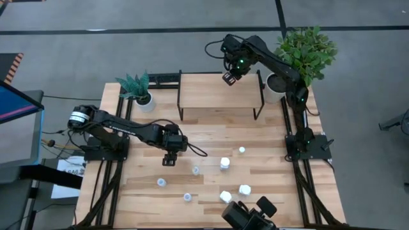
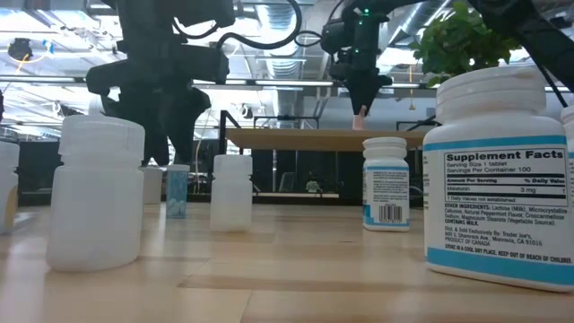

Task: Pick and place medicine bottles onto shelf by color
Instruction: Put the pink pill bottle on the shelf

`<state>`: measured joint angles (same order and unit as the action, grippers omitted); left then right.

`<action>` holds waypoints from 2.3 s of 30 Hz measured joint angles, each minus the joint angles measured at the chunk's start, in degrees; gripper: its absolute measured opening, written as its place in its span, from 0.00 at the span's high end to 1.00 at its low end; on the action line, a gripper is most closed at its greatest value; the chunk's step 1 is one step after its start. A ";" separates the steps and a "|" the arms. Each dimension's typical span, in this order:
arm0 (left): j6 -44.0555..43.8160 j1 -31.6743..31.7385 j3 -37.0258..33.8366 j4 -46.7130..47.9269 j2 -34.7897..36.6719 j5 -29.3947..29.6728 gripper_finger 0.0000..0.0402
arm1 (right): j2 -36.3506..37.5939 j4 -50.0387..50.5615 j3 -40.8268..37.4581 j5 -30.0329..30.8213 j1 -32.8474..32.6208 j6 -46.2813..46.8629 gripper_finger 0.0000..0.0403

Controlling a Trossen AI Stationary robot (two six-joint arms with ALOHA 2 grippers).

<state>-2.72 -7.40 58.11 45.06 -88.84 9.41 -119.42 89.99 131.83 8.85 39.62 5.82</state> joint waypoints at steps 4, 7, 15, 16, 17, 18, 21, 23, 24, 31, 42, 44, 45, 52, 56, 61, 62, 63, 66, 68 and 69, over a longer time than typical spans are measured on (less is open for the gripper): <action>0.02 0.00 0.00 0.02 0.00 0.01 0.27 | 0.07 0.20 -2.44 0.24 -0.47 -0.30 0.76; 0.02 0.00 0.00 0.02 0.00 0.00 0.27 | 0.04 -0.05 -3.96 0.10 -0.41 -0.30 0.76; 0.52 0.00 0.02 0.02 -0.01 0.00 0.27 | 0.04 0.03 -4.30 0.30 -0.17 -0.16 0.74; 0.54 0.00 0.02 0.02 0.00 0.00 0.27 | 0.05 0.03 -4.28 0.30 -0.16 -0.63 0.73; 0.55 0.00 0.02 0.02 -0.01 0.00 0.27 | 0.04 -0.01 -4.30 0.30 -0.16 -1.13 0.71; 0.55 0.00 0.02 0.02 -0.01 0.00 0.27 | 0.04 0.01 -4.30 0.30 -0.11 -1.29 0.68; 0.56 0.00 0.02 0.04 -0.01 0.00 0.27 | 0.04 0.00 -4.29 0.32 -0.09 -1.37 0.59; 0.55 0.00 0.02 0.04 0.00 0.00 0.27 | 0.05 0.03 -4.29 0.32 -0.11 -1.35 0.53; 0.56 0.00 0.02 0.04 -0.02 0.00 0.27 | 0.10 0.03 -4.29 0.32 -0.10 -1.35 0.50; 0.55 0.00 0.02 0.08 -0.01 0.00 0.27 | 0.32 -0.02 -1.51 0.73 -0.11 -1.35 0.41; 0.50 0.00 0.04 0.63 -0.02 -0.02 0.27 | 0.10 -1.24 -2.88 0.43 -0.45 -10.04 0.43; 0.49 0.00 0.04 0.63 -0.02 -0.02 0.27 | 0.09 -1.04 -2.99 0.18 -0.77 -14.29 0.43; 0.48 0.00 0.04 0.63 -0.02 -0.02 0.27 | 0.09 -1.00 -2.99 -0.49 -1.04 -15.71 0.43; 0.22 0.00 0.04 0.61 -0.02 -0.02 0.27 | 0.12 -1.33 -3.91 -4.88 -3.00 -25.22 0.43; -0.07 0.00 0.04 0.58 -0.02 -0.01 0.27 | 0.00 -5.53 -6.75 -0.74 -4.40 -28.40 0.44; -0.07 0.00 0.04 0.57 -0.01 0.00 0.27 | -0.58 -6.27 -6.77 0.43 -4.36 -30.20 0.44; -0.07 0.00 0.04 0.54 -0.02 -0.01 0.27 | -0.85 -6.14 -6.84 0.41 -4.07 -30.29 0.44; -0.07 0.00 0.04 0.51 -0.02 0.00 0.27 | -0.98 -5.66 -6.86 0.34 -3.71 -30.37 0.44; -0.04 0.00 0.04 0.47 -0.02 0.00 0.27 | -2.28 -4.51 -6.67 0.35 -3.58 -31.91 0.44; -0.07 0.00 0.04 0.49 -0.01 0.00 0.27 | -3.80 -4.05 -6.86 0.73 -3.42 -32.49 0.44; -0.13 0.00 0.04 0.48 -0.02 0.00 0.27 | -4.47 -4.62 -6.81 1.02 -3.46 -32.63 0.44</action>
<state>-2.85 -7.40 58.15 45.54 -88.86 9.41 -123.89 85.38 125.01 9.87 36.16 -26.81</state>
